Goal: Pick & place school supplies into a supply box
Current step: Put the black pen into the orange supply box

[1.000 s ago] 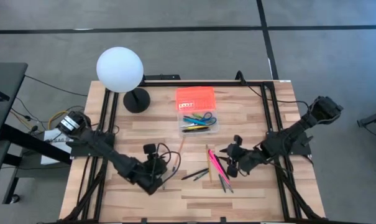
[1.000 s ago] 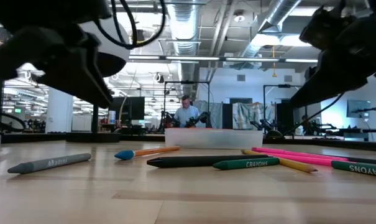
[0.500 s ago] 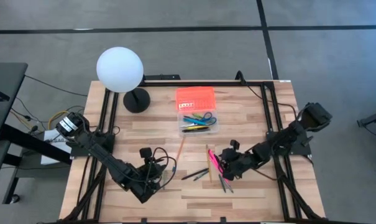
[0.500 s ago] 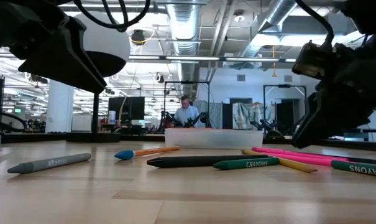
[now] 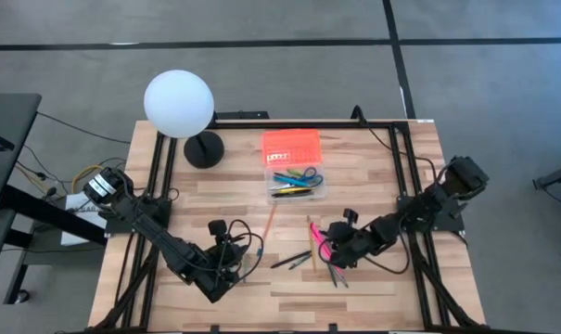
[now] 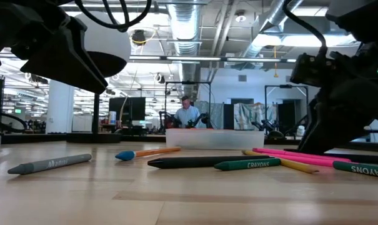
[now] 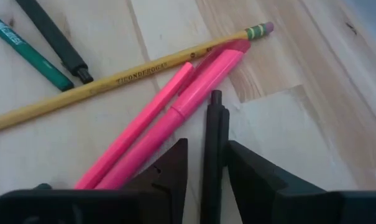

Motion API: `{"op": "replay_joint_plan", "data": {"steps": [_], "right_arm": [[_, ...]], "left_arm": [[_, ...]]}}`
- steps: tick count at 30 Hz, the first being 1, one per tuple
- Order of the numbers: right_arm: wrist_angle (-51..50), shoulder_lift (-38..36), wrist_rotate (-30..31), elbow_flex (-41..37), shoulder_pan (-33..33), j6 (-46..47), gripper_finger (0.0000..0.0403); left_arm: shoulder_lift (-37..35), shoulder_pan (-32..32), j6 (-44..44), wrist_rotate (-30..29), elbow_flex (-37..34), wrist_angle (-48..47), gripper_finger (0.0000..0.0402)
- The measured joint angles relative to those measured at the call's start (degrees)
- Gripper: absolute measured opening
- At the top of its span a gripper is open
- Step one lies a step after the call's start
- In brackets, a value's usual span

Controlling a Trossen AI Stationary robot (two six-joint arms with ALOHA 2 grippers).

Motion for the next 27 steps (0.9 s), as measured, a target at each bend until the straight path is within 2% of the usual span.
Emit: {"op": "replay_joint_plan", "data": {"steps": [9, 16, 27], "right_arm": [[-15.48, -0.57, -5.29, 3.78, 0.00, 3.98, 0.0098], [-20.70, -0.77, -9.75, 5.41, -1.15, 2.68, 0.0091], [-20.51, -0.90, -13.11, 5.52, -2.51, -1.00, 0.0009]], "left_arm": [[0.00, 0.00, 0.00, 0.02, 0.00, 0.00, 0.0109], [0.02, 0.04, -0.04, -0.66, 0.02, 0.02, 0.0109], [0.02, 0.00, -0.61, 0.48, 0.02, 0.02, 0.0109]]}}
